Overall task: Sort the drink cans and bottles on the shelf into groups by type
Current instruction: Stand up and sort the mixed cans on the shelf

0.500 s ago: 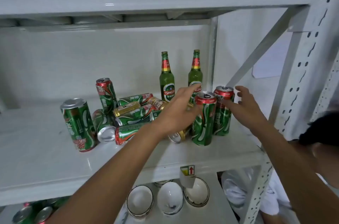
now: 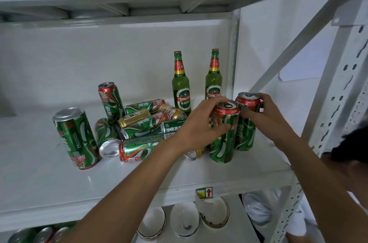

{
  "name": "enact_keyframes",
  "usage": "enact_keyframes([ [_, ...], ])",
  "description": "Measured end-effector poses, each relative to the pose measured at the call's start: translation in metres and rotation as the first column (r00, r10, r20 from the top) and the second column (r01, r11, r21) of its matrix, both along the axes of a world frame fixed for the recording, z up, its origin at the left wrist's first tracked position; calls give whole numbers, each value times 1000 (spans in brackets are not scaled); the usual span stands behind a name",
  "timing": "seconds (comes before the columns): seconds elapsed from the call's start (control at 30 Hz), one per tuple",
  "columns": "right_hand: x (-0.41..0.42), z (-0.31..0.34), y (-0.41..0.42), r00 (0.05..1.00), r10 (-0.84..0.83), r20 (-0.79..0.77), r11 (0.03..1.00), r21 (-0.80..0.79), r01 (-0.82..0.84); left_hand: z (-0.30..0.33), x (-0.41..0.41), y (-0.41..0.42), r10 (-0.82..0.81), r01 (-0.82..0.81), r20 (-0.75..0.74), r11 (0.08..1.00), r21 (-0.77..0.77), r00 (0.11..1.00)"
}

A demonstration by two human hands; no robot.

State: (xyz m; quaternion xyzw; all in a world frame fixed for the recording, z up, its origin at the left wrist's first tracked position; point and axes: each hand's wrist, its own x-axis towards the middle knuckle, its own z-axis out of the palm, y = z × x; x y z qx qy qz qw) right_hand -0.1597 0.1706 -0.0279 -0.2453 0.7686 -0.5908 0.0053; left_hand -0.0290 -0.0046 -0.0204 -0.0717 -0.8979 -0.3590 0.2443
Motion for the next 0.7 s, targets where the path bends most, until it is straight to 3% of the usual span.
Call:
enact_keyframes([
  [0.1,9,9,-6,995,-99,-28,995,-31,98,-1,5,-12,-29,27,77,999,20,997],
  [0.2,26,23,-13,906,-313,-284,948,-153,279,4,21,-39,33,-32,120,999,-12,992],
  [0.3,54,40,-29,740,-359,-569,932,-265,248,7,41,-81,181,-137,230,971,-194,956],
  [0.43,80,45,-63,607,-213,-766,977,-160,140,-4,52,-106,338,-77,398,835,-545,853],
  [0.7,91,28,-85,571,-47,-819,999,-26,46,-31,50,-94,515,-176,143,521,-835,845],
])
